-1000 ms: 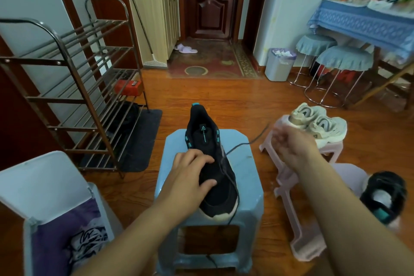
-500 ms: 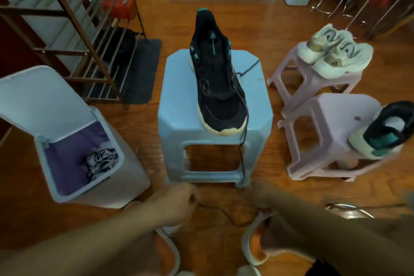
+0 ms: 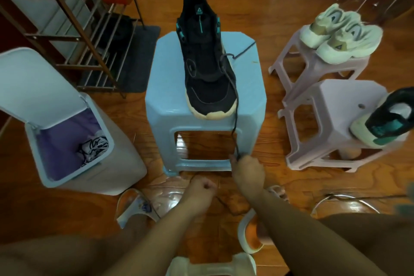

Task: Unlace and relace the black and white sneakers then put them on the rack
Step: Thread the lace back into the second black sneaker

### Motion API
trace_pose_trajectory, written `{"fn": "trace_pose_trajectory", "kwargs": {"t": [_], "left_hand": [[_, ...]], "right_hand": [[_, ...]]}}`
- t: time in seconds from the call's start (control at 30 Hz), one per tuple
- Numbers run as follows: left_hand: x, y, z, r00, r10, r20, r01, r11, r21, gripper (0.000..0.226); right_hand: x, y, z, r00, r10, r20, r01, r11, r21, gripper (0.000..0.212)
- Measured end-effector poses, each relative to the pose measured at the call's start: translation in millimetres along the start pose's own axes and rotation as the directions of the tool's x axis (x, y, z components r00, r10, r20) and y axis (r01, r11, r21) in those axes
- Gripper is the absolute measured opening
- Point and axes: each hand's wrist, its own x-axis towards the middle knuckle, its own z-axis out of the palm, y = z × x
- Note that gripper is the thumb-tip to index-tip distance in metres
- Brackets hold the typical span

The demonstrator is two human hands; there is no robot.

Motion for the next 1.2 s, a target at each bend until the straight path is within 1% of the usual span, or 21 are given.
{"fn": "trace_pose_trajectory", "kwargs": {"t": [0.1, 0.2, 0.27, 0.33, 0.4, 0.47, 0.57, 0.6, 0.63, 0.67, 0.7, 0.73, 0.77, 0.8, 0.83, 0.87, 0.9, 0.97, 1.0, 1.03, 1.2], "left_hand": [[-10, 4, 3, 0.998, 0.038, -0.059, -0.042, 0.997, -0.072, 0.020], [-18, 6, -2, 0.990, 0.093, -0.107, -0.108, 0.983, -0.150, 0.020], [-25, 8, -3, 0.979, 0.200, -0.030, -0.201, 0.949, -0.241, 0.047], [-34, 16, 3, 0.956, 0.260, 0.136, -0.193, 0.906, -0.377, 0.064], [-49, 25, 9, 0.916, 0.299, 0.266, -0.197, 0.915, -0.351, 0.043], [-64, 27, 1, 0.927, 0.228, 0.297, -0.186, 0.969, -0.163, 0.010], [-77, 2, -43, 0.994, 0.097, 0.041, -0.102, 0.980, 0.172, 0.019], [-85, -3, -61, 0.993, 0.088, -0.078, -0.070, 0.976, 0.208, 0.019], [-95, -6, -76, 0.979, 0.105, -0.173, -0.066, 0.975, 0.214, 0.019], [-106, -4, -87, 0.962, 0.148, -0.230, -0.097, 0.971, 0.219, 0.020], [-116, 2, -92, 0.937, 0.234, -0.258, -0.170, 0.954, 0.249, 0.021], [-125, 11, -93, 0.894, 0.360, -0.268, -0.275, 0.911, 0.307, 0.021], [-136, 21, -91, 0.813, 0.517, -0.269, -0.399, 0.830, 0.389, 0.020], [-149, 33, -89, 0.696, 0.675, -0.247, -0.508, 0.705, 0.495, 0.020], [-163, 45, -89, 0.562, 0.805, -0.188, -0.582, 0.547, 0.602, 0.021], [-174, 56, -91, 0.444, 0.891, -0.092, -0.621, 0.380, 0.685, 0.023], [-183, 64, -93, 0.346, 0.938, 0.028, -0.637, 0.212, 0.741, 0.023], [-197, 74, -97, 0.234, 0.942, 0.239, -0.624, -0.042, 0.780, 0.023], [-200, 76, -99, 0.225, 0.924, 0.308, -0.606, -0.115, 0.787, 0.023], [-201, 75, -103, 0.236, 0.904, 0.356, -0.585, -0.160, 0.795, 0.024], [-192, 55, -133, 0.459, 0.772, 0.440, -0.583, -0.111, 0.805, 0.031]], "right_hand": [[-3, 1, -13, 0.990, -0.131, 0.047, 0.135, 0.987, -0.089, 0.034], [-17, 7, -33, 0.964, -0.120, 0.237, 0.160, 0.975, -0.154, 0.023], [-32, 0, -59, 0.886, -0.060, 0.461, -0.051, 0.973, 0.224, 0.022], [-47, -12, -96, 0.704, -0.106, 0.703, -0.505, 0.621, 0.599, 0.022], [-50, -18, -131, 0.632, -0.253, 0.732, -0.671, 0.294, 0.681, 0.021], [-36, -18, -158, 0.700, -0.271, 0.661, -0.664, 0.093, 0.742, 0.024], [-7, -9, -186, 0.842, -0.024, 0.538, -0.537, -0.120, 0.835, 0.027], [1, -3, -191, 0.855, 0.046, 0.517, -0.508, -0.131, 0.852, 0.024], [-1, 2, -198, 0.868, 0.130, 0.479, -0.478, -0.040, 0.877, 0.017], [0, 8, -196, 0.889, 0.227, 0.398, -0.444, 0.207, 0.872, 0.021], [-8, 9, -195, 0.921, 0.298, 0.249, -0.379, 0.543, 0.749, 0.039], [-18, 9, -194, 0.960, 0.280, -0.011, -0.232, 0.817, 0.528, 0.051], [-34, 0, -196, 0.960, 0.155, -0.233, -0.061, 0.928, 0.369, 0.049], [-54, -17, -203, 0.962, -0.011, -0.273, 0.109, 0.931, 0.348, 0.043], [-73, -39, -209, 0.981, -0.154, -0.117, 0.190, 0.877, 0.441, 0.045], [-91, -59, -216, 0.946, -0.274, 0.175, 0.141, 0.830, 0.540, 0.052], [-108, -79, -220, 0.784, -0.415, 0.462, 0.036, 0.773, 0.633, 0.057], [-124, -104, -222, 0.444, -0.622, 0.645, -0.194, 0.636, 0.747, 0.052], [-125, -112, -223, 0.390, -0.673, 0.628, -0.286, 0.560, 0.778, 0.041], [-123, -121, -227, 0.399, -0.695, 0.598, -0.345, 0.490, 0.800, 0.031], [-81, -143, -265, 0.674, -0.609, 0.419, -0.512, 0.023, 0.858, 0.031]]}}
